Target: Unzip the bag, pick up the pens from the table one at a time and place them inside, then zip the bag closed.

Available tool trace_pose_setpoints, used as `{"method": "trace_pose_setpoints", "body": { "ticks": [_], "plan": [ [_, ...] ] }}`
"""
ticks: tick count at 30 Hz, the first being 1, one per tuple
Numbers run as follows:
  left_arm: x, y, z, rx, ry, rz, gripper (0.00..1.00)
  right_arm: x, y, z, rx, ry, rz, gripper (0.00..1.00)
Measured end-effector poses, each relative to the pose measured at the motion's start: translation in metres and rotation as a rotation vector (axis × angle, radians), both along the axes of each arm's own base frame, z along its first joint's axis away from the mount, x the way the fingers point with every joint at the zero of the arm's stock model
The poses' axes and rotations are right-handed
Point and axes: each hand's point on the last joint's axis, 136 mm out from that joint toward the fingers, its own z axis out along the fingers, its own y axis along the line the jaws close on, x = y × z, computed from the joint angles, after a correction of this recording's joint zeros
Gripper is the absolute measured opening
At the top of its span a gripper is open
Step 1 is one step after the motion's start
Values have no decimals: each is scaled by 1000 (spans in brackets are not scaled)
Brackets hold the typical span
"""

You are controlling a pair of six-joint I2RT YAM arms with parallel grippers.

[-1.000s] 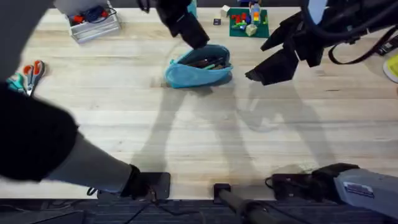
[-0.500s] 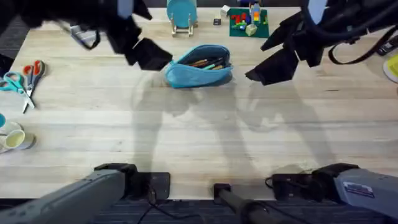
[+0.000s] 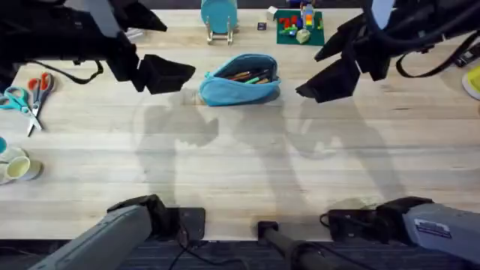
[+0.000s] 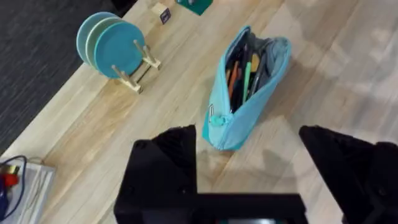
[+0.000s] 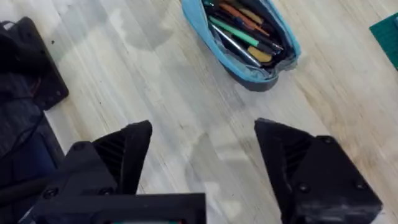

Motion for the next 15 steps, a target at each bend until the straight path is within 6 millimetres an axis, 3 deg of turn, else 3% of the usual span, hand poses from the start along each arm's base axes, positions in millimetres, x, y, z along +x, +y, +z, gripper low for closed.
{"method": "trace_pose_setpoints", "body": {
  "ticks": [8,15],
  "plan": [
    [-5,7,0,-87,-26,-16,995,0,0,0,0,0,0,998],
    [-12,7,-14,-139,-18,-38,992,0,0,0,0,0,0,998]
  ]
}}
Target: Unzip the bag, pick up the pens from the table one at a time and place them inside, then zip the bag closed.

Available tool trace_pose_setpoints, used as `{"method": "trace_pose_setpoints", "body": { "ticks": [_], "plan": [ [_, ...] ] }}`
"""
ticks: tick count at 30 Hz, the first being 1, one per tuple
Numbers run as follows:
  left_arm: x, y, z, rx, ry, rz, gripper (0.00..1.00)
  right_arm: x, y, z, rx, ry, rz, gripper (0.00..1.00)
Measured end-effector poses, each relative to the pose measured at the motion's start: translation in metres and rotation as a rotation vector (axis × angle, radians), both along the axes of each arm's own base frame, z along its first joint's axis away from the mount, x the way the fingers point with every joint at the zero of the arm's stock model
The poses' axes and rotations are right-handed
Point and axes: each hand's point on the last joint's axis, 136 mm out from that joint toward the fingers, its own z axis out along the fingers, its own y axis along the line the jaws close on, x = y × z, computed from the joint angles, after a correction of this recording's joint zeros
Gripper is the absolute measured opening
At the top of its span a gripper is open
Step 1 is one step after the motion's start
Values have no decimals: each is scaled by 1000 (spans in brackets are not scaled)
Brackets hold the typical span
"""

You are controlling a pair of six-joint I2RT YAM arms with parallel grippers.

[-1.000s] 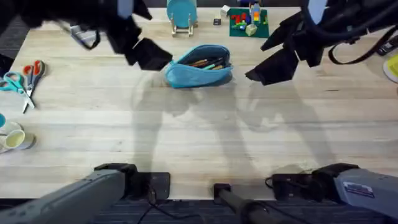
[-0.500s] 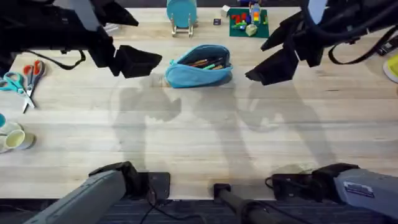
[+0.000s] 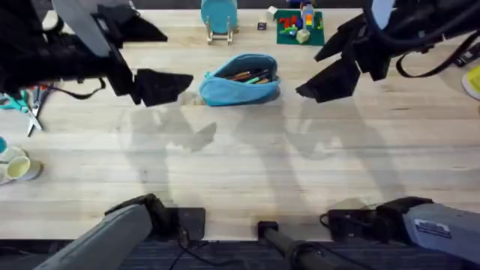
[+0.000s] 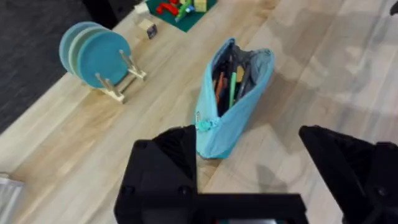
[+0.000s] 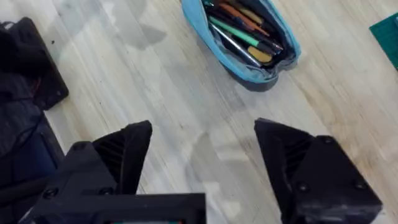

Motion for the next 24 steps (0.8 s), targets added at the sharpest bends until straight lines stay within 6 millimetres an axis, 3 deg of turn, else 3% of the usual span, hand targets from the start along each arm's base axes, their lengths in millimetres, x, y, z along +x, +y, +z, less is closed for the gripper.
{"method": "trace_pose_setpoints", "body": {
  "ticks": [8,24],
  "plan": [
    [0,0,-26,-89,7,-64,991,0,0,0,0,-1,0,998],
    [28,14,-61,-181,-6,-106,991,0,0,0,0,0,0,998]
  ]
}}
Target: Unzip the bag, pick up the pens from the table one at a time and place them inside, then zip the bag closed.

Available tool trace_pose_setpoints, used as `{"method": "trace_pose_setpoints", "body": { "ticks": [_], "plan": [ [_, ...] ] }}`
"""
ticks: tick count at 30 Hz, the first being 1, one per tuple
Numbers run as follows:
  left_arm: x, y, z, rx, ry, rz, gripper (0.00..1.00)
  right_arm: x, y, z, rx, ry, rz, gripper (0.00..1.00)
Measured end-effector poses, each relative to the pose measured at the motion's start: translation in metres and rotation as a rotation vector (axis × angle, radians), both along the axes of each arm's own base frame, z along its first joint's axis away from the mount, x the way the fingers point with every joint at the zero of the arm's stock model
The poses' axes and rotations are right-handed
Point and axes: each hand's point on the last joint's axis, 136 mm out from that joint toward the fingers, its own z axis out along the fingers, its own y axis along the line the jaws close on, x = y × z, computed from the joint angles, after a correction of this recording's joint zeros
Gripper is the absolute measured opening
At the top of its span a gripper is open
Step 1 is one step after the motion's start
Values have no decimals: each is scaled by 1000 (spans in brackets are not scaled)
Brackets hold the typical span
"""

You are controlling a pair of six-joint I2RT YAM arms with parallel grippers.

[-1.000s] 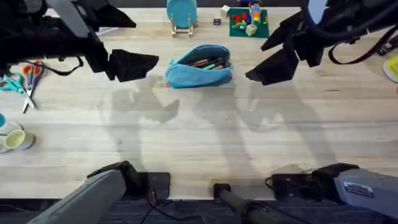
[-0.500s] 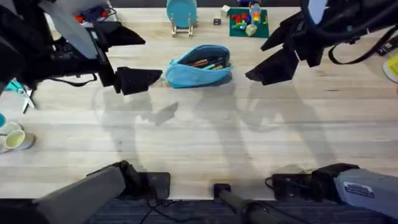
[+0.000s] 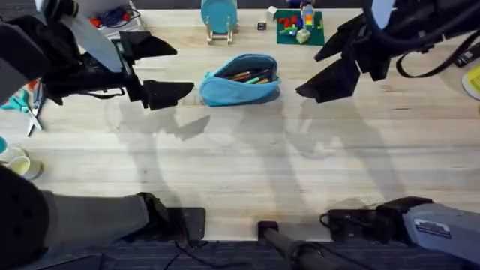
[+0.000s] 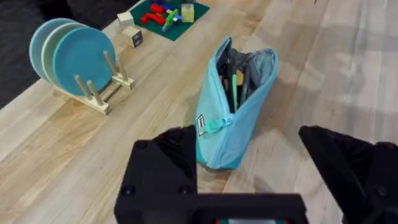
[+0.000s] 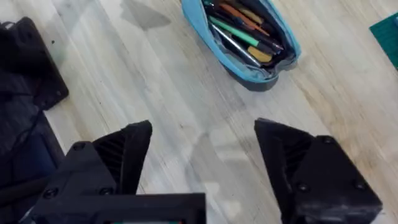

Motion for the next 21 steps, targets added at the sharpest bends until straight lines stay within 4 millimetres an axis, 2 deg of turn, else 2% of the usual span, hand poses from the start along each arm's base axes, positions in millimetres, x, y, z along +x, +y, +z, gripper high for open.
{"method": "trace_pose_setpoints", "body": {
  "ticks": [10,21],
  "plan": [
    [3,-1,-21,-57,45,-26,990,0,0,0,0,0,0,998],
    [5,9,-49,-23,91,-22,993,0,0,0,0,0,0,997]
  ]
}}
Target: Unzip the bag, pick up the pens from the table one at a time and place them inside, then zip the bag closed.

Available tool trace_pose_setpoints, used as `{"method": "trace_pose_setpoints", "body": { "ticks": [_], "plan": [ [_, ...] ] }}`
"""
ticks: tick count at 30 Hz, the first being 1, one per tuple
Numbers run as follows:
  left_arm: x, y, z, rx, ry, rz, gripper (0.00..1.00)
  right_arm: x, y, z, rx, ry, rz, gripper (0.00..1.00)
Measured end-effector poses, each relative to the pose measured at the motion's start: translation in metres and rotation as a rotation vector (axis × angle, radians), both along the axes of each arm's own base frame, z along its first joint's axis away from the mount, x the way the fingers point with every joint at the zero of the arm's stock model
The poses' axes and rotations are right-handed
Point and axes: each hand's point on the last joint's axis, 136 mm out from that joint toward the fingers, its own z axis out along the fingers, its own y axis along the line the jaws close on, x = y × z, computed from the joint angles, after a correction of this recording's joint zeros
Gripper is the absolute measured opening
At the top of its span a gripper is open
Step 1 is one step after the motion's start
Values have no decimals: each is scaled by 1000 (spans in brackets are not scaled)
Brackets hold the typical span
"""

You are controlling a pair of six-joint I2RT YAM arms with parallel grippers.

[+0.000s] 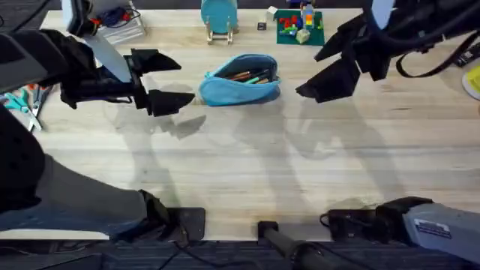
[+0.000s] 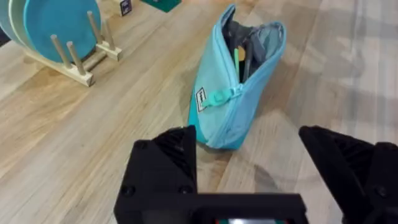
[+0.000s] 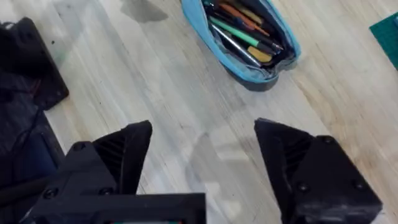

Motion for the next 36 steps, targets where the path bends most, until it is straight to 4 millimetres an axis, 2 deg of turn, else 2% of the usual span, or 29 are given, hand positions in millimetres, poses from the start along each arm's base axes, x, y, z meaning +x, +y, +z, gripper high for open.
{"method": "trace_pose_setpoints", "body": {
  "ticks": [36],
  "plan": [
    [6,5,-5,52,-49,-6,993,0,0,0,0,0,0,998]
  ]
}}
